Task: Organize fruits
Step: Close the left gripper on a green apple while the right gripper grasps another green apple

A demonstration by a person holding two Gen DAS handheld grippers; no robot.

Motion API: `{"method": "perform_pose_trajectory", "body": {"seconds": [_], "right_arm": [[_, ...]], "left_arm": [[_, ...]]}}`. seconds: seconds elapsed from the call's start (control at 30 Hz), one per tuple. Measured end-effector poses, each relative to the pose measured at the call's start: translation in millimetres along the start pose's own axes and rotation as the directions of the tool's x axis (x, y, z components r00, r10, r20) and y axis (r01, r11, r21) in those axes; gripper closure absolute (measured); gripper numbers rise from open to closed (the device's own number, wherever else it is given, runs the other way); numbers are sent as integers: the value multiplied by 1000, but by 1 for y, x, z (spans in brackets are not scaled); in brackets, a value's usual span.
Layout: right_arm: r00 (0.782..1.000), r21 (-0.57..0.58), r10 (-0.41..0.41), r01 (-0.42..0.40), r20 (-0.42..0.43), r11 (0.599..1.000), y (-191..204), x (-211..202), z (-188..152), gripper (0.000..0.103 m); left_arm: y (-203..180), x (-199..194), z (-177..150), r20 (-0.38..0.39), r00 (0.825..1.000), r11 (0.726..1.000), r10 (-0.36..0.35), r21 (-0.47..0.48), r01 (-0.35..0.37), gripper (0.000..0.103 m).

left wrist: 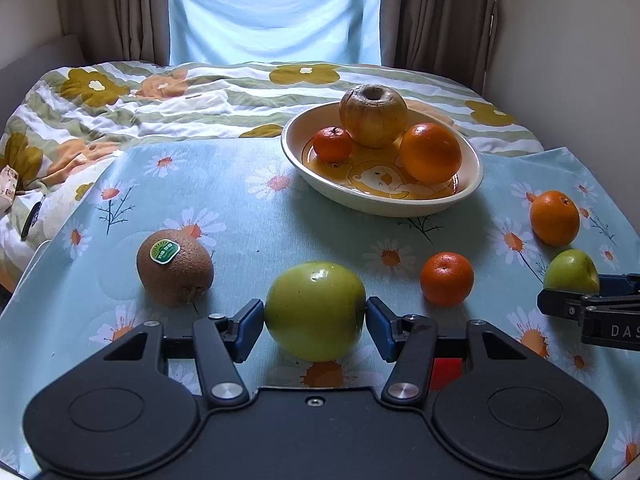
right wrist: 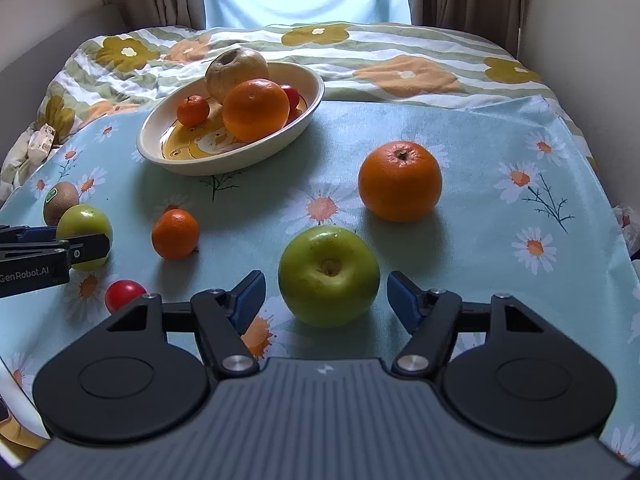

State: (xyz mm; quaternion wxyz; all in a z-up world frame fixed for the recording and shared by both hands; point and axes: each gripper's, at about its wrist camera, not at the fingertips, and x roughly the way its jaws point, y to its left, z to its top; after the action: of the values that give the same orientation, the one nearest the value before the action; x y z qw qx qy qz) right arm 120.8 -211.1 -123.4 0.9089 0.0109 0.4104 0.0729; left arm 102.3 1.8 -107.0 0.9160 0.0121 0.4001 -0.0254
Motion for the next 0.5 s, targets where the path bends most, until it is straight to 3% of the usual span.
{"method": "perform_pose_trajectory", "body": {"seconds": [0.2, 0.27, 0.5], "right_arm": [[1000, -2, -13, 13, 7, 1000, 0, 1, 1, 27], [1000, -7, -9, 9, 5, 1000, 0, 1, 1, 35], [1000, -28, -21, 22, 18, 999, 5, -3, 1, 35]], "left_arm": [[2, -4, -4, -2, 1000, 1000, -2, -6, 2, 43], [3, -6, -5, -1, 1000, 1000, 1, -9, -1, 43], [7, -17, -8, 10, 1000, 1000, 5, -15, -5, 43]]}}
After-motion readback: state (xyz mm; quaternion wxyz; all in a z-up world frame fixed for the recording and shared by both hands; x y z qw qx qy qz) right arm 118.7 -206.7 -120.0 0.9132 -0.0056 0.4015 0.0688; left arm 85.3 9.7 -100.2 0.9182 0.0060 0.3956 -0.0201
